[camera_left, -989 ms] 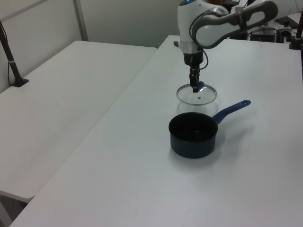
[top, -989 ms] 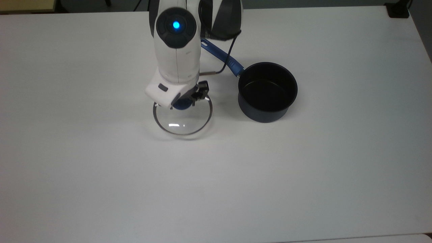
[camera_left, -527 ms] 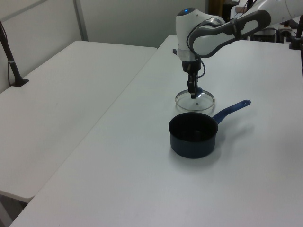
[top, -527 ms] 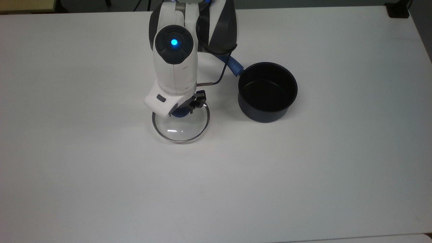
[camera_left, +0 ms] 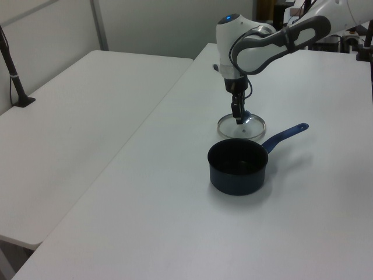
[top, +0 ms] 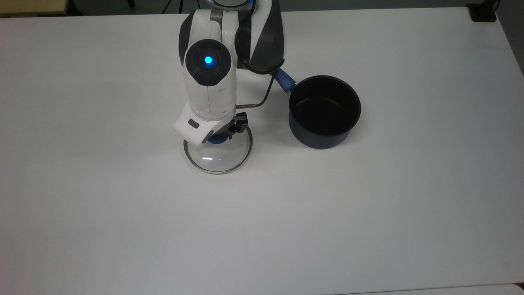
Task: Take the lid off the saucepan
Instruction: 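Lower the glass lid onto the table and open the gripper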
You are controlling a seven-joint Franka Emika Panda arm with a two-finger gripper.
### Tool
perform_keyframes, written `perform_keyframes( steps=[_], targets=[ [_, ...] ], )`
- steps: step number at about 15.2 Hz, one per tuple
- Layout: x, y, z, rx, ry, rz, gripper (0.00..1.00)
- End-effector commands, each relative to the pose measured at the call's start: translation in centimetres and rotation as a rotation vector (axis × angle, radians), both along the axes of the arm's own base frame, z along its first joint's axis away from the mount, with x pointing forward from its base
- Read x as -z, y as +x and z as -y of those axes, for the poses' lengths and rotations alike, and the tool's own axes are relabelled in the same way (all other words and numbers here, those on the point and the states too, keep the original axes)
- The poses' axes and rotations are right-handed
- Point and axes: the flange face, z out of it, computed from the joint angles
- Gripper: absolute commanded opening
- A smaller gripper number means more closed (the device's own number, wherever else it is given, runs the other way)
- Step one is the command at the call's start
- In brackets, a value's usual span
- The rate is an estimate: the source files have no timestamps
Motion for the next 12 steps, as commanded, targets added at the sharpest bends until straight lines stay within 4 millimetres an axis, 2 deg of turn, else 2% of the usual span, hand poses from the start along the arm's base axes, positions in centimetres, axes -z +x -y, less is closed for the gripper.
perform_keyframes(
  steps=[1, 3, 5, 7, 10, 12],
  targets=[
    [-0.5, -0.4, -0.2, 0.006, 0.018, 0.022, 0.66],
    [-0.7, -0.5, -0.4, 0.010, 0.018, 0.024, 0.70],
    [-0.8, -0.5, -0.5, 0.019, 0.019, 0.026, 0.83],
    [-1.7, -0.6, -0.5, 0.025, 0.021, 0.032, 0.88],
    [-6.2, -1.1, -0.7, 0.074, 0.035, 0.079, 0.93],
    [-9.5, -1.9, -0.8, 0.115, 0.044, 0.095, 1.00]
  ],
)
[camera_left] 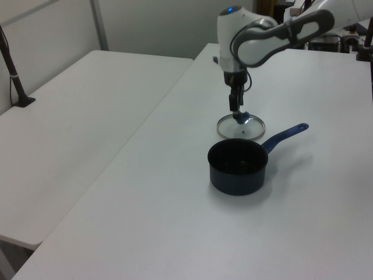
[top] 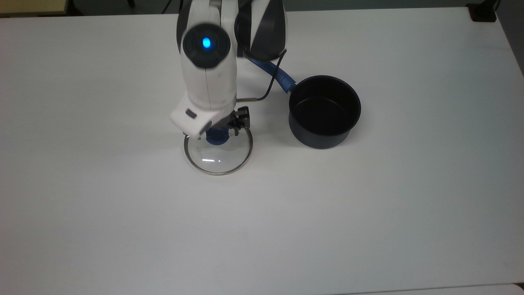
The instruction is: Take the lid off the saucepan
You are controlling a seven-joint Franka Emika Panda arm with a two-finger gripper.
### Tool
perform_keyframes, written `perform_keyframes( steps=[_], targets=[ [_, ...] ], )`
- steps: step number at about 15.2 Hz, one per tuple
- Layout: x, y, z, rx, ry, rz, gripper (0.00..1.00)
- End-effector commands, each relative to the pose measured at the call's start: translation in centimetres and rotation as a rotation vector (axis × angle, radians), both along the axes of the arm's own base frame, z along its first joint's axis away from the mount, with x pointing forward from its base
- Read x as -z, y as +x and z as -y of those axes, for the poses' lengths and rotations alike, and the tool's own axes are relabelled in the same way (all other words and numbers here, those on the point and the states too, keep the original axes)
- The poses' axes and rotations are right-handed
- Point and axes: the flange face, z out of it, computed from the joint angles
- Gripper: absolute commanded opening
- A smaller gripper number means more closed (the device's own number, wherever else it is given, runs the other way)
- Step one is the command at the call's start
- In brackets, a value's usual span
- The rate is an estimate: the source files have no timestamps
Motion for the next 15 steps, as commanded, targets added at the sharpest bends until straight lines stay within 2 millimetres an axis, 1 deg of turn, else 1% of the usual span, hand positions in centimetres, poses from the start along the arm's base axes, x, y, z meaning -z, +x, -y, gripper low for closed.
perform_keyframes(
  steps=[1, 3, 5, 6, 7, 9, 10, 13, 15],
  targets=[
    [-6.9, -2.5, -0.2, 0.092, 0.040, 0.030, 1.00],
    [-10.0, -3.7, 0.0, 0.150, 0.049, 0.030, 1.00],
    [-13.3, -5.2, 0.4, 0.186, 0.050, 0.032, 1.00],
    [-14.5, -6.1, 0.7, 0.196, 0.048, 0.022, 1.00],
    [-15.6, -6.9, 1.6, 0.212, 0.047, 0.006, 1.00],
    [-17.3, -8.3, 3.7, 0.236, 0.049, -0.016, 1.00],
    [-17.9, -8.6, 4.7, 0.253, 0.053, -0.011, 1.00],
    [-20.0, -9.5, 6.5, 0.289, 0.061, 0.012, 1.00],
    [-20.5, -10.1, 6.7, 0.309, 0.046, 0.000, 1.00]
  ],
)
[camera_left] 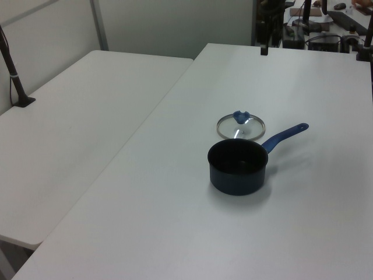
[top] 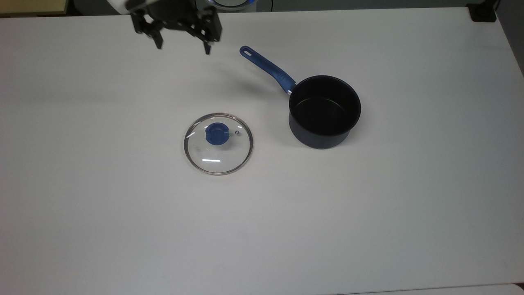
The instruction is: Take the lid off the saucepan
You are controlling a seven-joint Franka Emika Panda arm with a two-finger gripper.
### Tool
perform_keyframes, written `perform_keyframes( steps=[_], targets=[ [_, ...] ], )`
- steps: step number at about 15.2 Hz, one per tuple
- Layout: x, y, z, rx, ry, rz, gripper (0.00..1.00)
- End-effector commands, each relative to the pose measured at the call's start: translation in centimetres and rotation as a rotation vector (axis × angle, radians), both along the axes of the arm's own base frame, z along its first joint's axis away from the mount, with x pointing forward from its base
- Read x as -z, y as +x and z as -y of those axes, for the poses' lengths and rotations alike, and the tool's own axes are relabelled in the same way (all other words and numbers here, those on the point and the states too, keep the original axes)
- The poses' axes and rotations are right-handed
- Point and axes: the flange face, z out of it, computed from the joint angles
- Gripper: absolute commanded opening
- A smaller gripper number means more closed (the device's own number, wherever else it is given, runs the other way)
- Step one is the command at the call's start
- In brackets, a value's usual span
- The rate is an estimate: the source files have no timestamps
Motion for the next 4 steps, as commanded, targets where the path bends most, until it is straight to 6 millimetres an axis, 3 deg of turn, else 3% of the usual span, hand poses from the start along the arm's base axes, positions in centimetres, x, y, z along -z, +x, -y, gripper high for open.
perform_keyframes(
  steps=[1, 4],
  targets=[
    [-0.97, -1.54, -0.19, 0.058, -0.025, -0.030, 1.00],
    [-0.47, -1.62, -0.15, 0.113, -0.052, -0.056, 1.00]
  ],
)
